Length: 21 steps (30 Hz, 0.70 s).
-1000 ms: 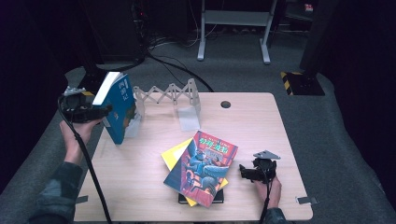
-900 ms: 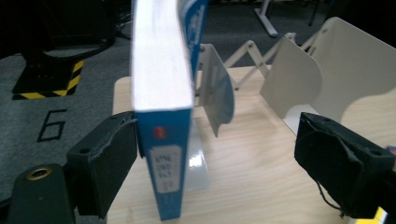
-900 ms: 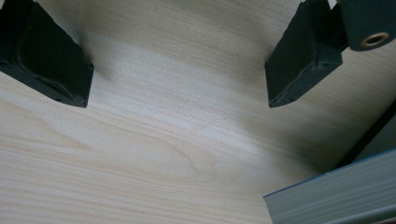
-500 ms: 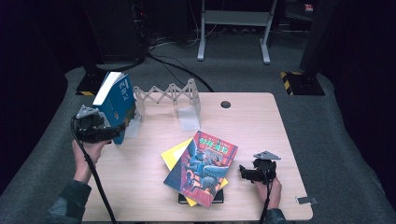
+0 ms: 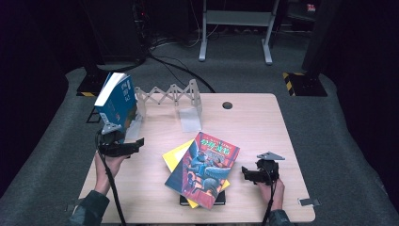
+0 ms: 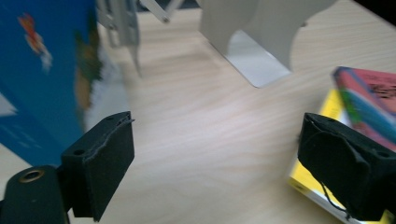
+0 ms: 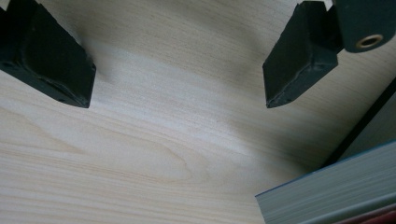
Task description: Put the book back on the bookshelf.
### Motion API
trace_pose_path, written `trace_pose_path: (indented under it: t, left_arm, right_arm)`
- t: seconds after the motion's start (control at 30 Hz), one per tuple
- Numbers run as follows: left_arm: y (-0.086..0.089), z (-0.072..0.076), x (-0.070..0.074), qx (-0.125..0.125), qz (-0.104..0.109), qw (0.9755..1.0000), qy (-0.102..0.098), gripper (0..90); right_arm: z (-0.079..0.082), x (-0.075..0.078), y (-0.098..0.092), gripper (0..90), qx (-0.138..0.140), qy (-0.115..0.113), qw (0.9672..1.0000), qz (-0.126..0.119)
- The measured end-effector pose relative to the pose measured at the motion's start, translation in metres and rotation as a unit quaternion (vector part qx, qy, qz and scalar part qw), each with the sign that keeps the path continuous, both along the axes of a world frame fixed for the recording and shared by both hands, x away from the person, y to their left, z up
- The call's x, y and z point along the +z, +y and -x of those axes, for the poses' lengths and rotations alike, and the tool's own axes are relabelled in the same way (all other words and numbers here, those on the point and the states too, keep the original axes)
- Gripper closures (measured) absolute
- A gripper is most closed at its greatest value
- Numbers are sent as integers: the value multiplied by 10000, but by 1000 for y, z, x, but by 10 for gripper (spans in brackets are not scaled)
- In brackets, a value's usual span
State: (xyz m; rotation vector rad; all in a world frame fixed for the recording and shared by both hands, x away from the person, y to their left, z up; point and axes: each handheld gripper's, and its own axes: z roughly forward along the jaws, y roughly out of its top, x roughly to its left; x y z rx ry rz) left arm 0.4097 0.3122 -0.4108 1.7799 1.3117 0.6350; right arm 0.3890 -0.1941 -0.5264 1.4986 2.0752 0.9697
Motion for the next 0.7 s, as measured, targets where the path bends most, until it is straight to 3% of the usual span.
trace_pose_path:
  t: [0.07, 0.2, 0.4, 0.43, 0.47, 0.57, 0.63, 0.7]
  left_arm:
    - [4, -3, 9, 333, -68, 9990, -286, 114]
    - [17, -12, 28, 853, 39, 9946, -585, 129]
    - [30, -19, 38, 1130, -72, 9917, -613, 129]
    - [36, -24, 43, 1323, -81, 9889, -679, 129]
    - [36, -24, 43, 1323, -81, 9889, -679, 106]
    - [53, -38, 52, 1601, -98, 9848, -671, 151]
    - [61, -49, 54, 1592, -82, 9853, -608, 178]
    - [66, -56, 54, 1493, 32, 9873, -549, 275]
  right_arm:
    - [0, 0, 1, 89, -18, -12, 10000, 36]
    - [0, -1, 1, 90, -22, -39, 10000, 36]
    - [0, -1, 1, 90, -6, -63, 10000, 61]
    - [0, -1, 1, 90, -1, -58, 10000, 61]
    - [0, -1, 1, 90, -1, -58, 10000, 61]
    - [0, -1, 1, 90, 30, -81, 9999, 110]
    - [0, -1, 2, 90, 0, -72, 9999, 128]
    - [0, -1, 2, 90, 1, -58, 9999, 145]
